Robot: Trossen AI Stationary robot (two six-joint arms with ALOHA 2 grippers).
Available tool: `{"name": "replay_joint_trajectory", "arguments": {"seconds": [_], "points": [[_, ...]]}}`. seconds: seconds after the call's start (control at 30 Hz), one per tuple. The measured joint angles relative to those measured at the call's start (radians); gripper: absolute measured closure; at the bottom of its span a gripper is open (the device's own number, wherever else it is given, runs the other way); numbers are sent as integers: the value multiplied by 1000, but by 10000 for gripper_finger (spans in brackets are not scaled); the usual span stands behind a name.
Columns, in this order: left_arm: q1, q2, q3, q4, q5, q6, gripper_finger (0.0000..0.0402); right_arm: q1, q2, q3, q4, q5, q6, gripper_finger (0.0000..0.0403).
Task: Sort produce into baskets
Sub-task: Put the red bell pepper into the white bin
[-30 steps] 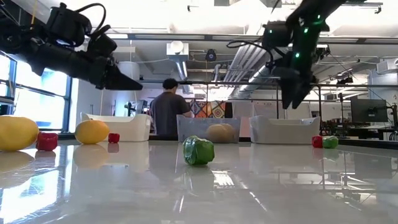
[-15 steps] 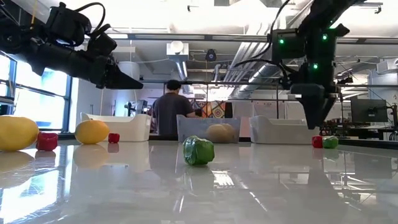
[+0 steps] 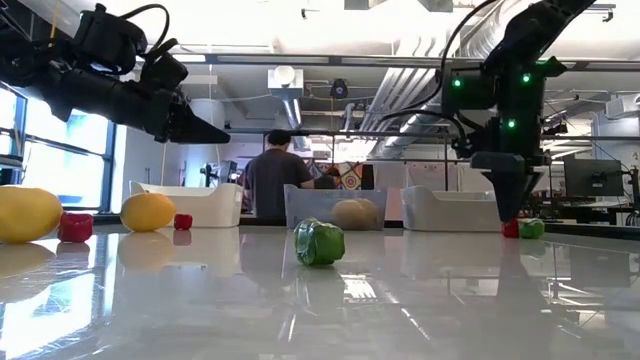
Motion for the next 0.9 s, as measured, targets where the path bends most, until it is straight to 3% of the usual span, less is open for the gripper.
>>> {"name": "replay_joint_trajectory", "arguments": {"seconds": [0.37,0.53,0.7,0.9], "points": [[0,0,0,-6,0,-3,210,0,0,3,25,25,-28,369],[0,0,0,-6,0,-3,210,14,-1,45,23,7,-24,381],[0,0,0,-6,0,-3,210,40,-2,75,3,31,75,355],[0,0,0,-6,0,-3,210,59,-1,66,-51,86,363,281]]}}
